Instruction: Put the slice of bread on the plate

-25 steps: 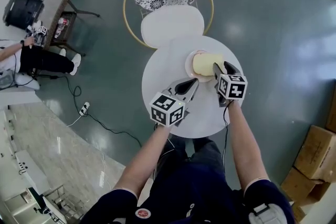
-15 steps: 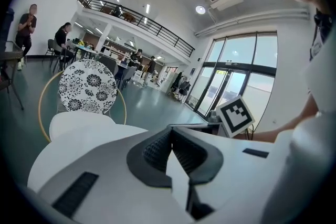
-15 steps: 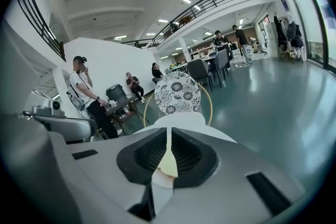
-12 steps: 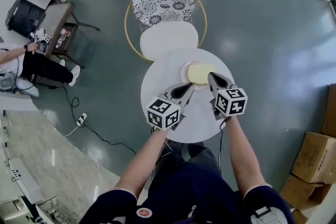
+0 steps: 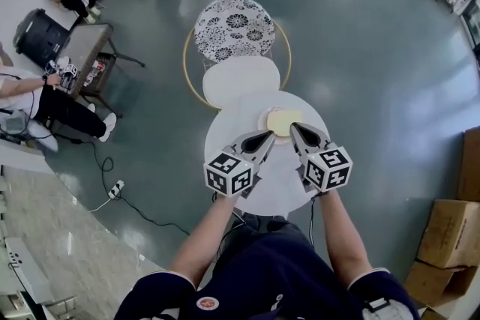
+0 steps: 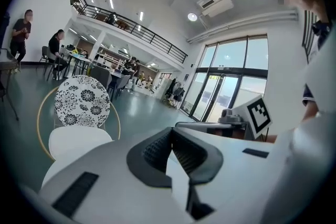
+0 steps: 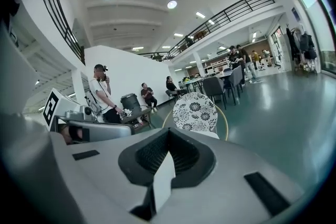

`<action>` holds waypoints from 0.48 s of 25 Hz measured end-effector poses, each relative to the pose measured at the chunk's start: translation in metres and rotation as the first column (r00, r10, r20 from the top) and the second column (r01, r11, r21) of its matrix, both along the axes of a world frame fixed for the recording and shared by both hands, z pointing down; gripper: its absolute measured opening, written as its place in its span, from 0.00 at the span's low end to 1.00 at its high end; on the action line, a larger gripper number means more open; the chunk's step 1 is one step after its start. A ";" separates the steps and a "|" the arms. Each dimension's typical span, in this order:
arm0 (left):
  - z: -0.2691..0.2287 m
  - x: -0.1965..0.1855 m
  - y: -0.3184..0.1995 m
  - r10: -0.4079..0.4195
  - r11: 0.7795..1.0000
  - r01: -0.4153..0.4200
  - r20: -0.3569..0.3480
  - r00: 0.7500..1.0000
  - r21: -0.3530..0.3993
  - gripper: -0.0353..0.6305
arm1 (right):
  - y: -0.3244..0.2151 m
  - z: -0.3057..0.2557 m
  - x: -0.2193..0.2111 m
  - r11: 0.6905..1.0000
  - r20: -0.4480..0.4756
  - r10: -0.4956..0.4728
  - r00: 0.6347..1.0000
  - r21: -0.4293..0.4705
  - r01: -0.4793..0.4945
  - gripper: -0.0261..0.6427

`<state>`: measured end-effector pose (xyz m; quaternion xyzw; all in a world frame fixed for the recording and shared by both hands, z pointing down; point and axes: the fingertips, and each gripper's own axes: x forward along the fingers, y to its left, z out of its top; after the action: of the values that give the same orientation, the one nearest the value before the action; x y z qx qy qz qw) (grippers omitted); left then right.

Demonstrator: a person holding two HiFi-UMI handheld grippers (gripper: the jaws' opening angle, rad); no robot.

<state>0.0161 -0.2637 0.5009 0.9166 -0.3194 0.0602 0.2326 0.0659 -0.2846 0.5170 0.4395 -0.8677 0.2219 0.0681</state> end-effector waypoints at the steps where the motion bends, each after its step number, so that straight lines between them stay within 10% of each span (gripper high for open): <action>1: -0.005 0.000 0.001 0.002 1.000 -0.002 -0.004 1.000 0.008 0.06 | 0.002 -0.007 0.000 1.000 0.009 0.003 1.000 0.014 -0.003 0.05; 12: -0.059 0.001 0.015 0.020 0.995 -0.016 -0.032 0.999 0.098 0.06 | 0.023 -0.082 -0.010 0.987 0.082 -0.007 0.997 0.161 -0.006 0.05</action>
<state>0.0167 -0.2488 0.4416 0.9306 -0.3099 0.0315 0.1923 0.0555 -0.2615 0.4345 0.4339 -0.8849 0.1690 -0.0034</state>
